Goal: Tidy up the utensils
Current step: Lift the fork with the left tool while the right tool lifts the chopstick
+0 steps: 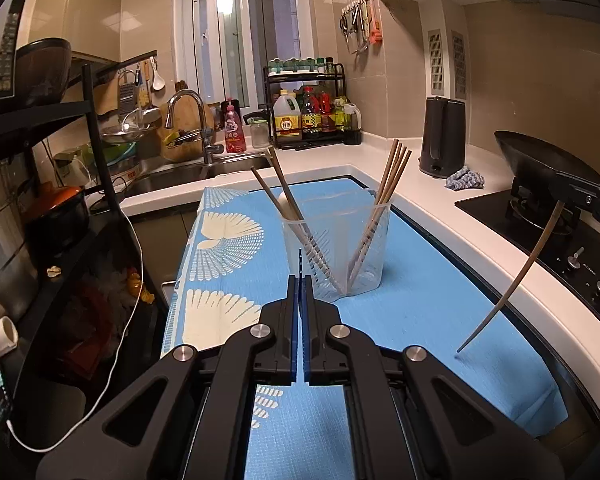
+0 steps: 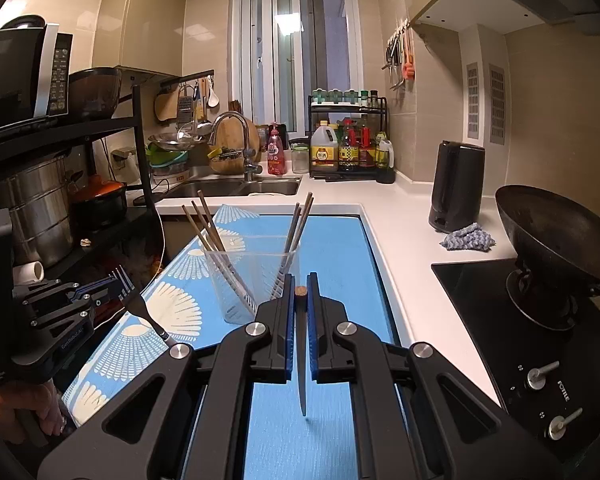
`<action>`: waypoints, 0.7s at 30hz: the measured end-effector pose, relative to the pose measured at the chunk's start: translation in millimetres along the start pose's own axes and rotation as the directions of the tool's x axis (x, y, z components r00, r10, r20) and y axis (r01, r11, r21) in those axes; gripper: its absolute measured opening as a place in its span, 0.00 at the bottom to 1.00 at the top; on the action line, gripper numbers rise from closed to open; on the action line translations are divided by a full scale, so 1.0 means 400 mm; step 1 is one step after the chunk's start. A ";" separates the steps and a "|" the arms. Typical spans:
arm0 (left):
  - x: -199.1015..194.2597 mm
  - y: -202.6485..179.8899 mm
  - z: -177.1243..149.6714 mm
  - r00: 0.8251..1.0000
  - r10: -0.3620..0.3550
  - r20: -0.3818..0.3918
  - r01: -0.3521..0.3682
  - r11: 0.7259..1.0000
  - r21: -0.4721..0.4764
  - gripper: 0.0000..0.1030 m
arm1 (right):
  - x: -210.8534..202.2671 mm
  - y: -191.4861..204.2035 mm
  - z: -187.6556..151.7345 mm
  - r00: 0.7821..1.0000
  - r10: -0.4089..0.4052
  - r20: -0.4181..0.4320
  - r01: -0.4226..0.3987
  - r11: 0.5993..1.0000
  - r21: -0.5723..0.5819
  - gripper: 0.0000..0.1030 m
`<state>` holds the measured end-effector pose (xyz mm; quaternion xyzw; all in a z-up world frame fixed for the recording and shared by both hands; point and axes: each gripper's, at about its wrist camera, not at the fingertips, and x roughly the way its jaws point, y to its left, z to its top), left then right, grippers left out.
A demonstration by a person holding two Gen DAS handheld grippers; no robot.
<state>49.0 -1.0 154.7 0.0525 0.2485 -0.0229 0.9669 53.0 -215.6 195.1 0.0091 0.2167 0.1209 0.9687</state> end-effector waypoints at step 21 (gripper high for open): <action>0.024 0.030 0.166 0.993 -0.021 -0.114 0.021 1.000 -0.003 0.01 | 0.045 0.043 0.214 0.996 0.092 0.015 -0.092 0.996 -0.019 0.06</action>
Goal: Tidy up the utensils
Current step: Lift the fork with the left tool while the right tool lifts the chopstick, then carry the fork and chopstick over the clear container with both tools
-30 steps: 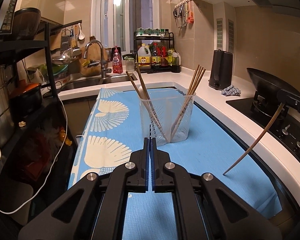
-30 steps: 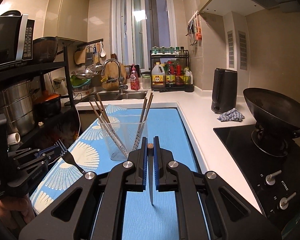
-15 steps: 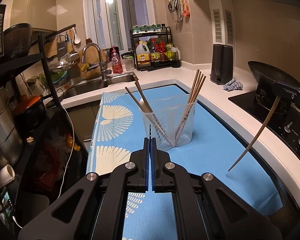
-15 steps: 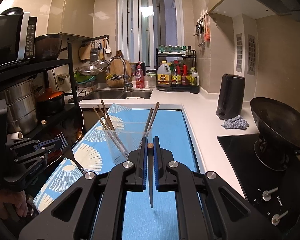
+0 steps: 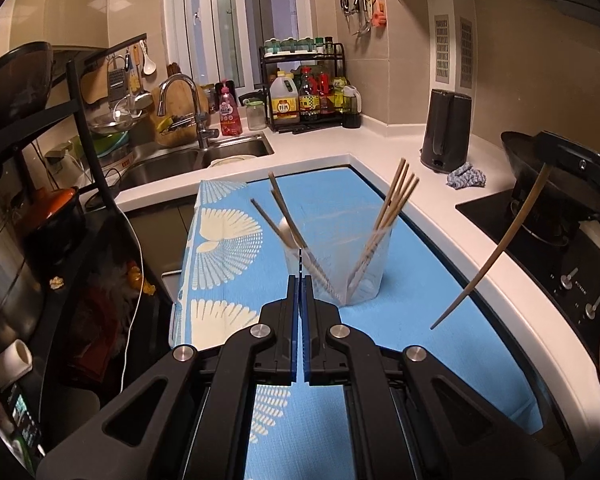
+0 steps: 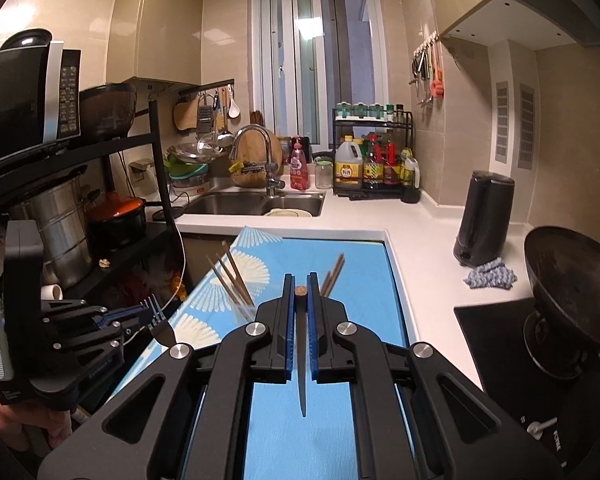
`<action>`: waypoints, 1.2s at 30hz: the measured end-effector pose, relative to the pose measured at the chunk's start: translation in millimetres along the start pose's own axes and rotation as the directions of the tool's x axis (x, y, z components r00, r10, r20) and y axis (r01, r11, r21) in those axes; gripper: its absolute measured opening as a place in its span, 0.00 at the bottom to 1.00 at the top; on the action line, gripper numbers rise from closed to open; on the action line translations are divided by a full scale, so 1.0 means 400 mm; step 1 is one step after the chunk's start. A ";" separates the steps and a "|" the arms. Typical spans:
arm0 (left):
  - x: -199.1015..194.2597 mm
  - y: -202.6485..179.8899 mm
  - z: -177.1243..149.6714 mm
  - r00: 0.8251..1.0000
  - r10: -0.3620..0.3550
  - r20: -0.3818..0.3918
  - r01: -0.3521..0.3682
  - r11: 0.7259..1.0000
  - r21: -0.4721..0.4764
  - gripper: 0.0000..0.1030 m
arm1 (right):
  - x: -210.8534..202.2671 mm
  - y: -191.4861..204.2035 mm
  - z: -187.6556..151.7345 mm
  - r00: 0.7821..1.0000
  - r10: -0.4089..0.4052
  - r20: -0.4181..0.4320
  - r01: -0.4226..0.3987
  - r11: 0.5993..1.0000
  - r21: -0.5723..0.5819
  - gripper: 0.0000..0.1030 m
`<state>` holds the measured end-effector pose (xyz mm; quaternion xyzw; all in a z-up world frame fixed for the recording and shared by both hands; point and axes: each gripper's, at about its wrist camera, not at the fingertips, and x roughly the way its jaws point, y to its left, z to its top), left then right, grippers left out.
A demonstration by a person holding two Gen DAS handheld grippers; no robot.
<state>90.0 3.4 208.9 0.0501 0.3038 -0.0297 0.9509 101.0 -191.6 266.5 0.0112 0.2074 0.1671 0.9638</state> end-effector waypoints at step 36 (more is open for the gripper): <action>0.325 -0.028 0.221 0.999 0.019 0.048 -0.026 0.986 0.164 0.01 | 0.400 -0.041 0.101 0.998 0.055 -0.026 -0.055 0.998 0.016 0.06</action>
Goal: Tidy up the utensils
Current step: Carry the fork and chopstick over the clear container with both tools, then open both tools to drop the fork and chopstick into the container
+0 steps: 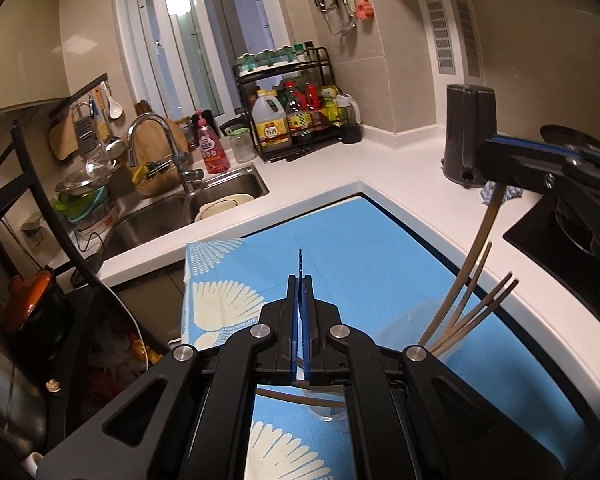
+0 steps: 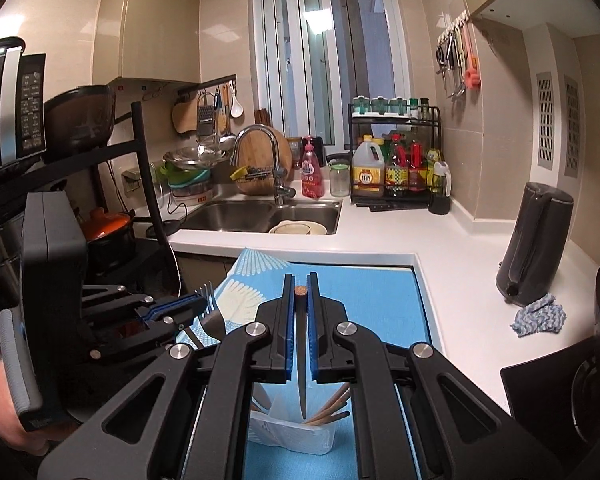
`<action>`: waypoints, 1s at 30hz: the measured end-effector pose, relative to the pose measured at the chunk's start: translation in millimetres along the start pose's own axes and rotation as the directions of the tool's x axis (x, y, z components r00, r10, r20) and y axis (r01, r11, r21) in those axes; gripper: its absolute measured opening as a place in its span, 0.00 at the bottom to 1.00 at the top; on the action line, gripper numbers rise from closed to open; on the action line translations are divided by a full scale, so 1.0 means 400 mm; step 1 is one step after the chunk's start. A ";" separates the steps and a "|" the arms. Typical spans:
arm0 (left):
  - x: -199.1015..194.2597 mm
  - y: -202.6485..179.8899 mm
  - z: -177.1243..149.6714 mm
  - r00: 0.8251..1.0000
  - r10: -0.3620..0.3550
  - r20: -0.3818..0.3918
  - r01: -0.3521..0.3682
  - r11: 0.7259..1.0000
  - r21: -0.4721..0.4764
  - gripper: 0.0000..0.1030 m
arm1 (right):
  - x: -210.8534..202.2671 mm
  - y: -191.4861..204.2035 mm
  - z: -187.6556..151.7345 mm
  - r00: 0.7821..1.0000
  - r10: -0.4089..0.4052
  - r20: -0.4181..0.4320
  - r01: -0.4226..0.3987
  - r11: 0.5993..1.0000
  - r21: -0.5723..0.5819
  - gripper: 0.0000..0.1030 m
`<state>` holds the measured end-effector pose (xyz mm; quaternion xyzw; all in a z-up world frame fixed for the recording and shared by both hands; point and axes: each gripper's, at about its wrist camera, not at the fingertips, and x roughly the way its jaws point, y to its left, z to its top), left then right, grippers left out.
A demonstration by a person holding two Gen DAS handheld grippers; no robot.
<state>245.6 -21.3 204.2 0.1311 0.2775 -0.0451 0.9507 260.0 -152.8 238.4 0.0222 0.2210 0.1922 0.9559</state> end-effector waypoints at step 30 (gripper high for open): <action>-0.189 0.022 -0.211 0.987 -0.059 0.150 0.097 0.962 -0.255 0.86 | -0.197 0.004 -0.172 0.998 -0.054 0.021 0.054 0.998 -0.016 0.83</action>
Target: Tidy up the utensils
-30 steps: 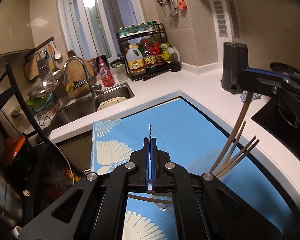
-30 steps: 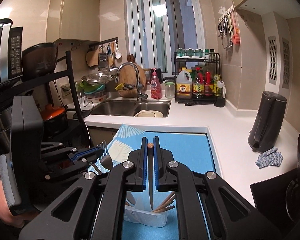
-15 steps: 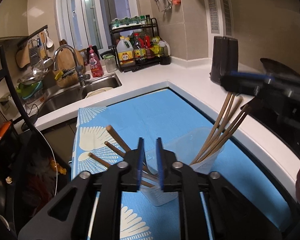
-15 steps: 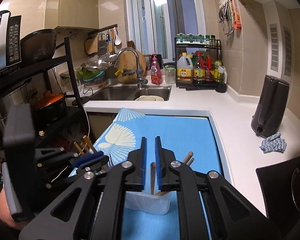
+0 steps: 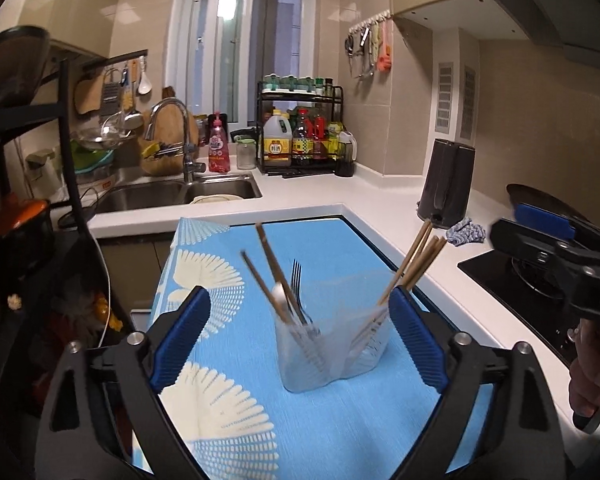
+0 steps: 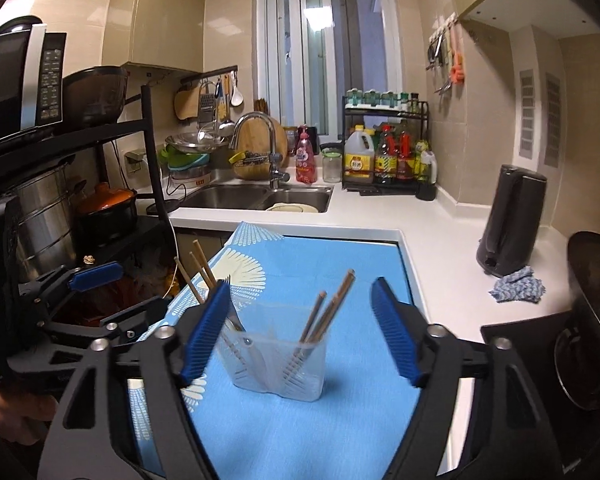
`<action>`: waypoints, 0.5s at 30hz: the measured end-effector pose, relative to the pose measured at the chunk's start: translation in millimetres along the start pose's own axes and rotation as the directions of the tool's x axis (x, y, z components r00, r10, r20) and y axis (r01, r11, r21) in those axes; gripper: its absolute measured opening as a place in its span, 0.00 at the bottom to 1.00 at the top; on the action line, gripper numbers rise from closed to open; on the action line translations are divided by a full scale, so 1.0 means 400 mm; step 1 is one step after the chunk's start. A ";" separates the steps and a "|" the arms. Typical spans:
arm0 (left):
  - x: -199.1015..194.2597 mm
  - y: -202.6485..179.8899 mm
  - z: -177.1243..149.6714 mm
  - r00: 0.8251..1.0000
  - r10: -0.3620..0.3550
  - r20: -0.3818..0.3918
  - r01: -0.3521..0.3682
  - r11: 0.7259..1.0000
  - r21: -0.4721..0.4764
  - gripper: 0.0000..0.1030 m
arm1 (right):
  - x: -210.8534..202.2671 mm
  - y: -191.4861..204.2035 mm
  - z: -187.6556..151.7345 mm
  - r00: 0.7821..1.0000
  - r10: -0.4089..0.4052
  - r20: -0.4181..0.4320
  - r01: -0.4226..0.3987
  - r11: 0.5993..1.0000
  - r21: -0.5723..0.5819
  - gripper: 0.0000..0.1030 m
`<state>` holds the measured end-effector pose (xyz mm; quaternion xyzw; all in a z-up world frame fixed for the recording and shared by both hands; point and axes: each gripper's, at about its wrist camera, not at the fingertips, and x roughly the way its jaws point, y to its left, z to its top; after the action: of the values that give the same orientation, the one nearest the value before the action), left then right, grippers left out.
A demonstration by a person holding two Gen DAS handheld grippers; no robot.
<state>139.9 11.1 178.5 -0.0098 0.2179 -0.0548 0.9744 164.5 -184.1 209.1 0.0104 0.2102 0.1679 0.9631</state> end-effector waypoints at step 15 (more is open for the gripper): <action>0.055 -0.012 -0.189 0.990 0.104 -0.098 -0.112 0.990 -0.086 0.93 | 0.025 -0.067 -0.244 0.991 -0.133 -0.019 0.134 0.988 0.081 0.95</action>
<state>127.0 4.4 101.0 -0.0400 0.2656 0.0077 0.9632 141.7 -210.9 113.5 0.0346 0.2238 0.0942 0.9694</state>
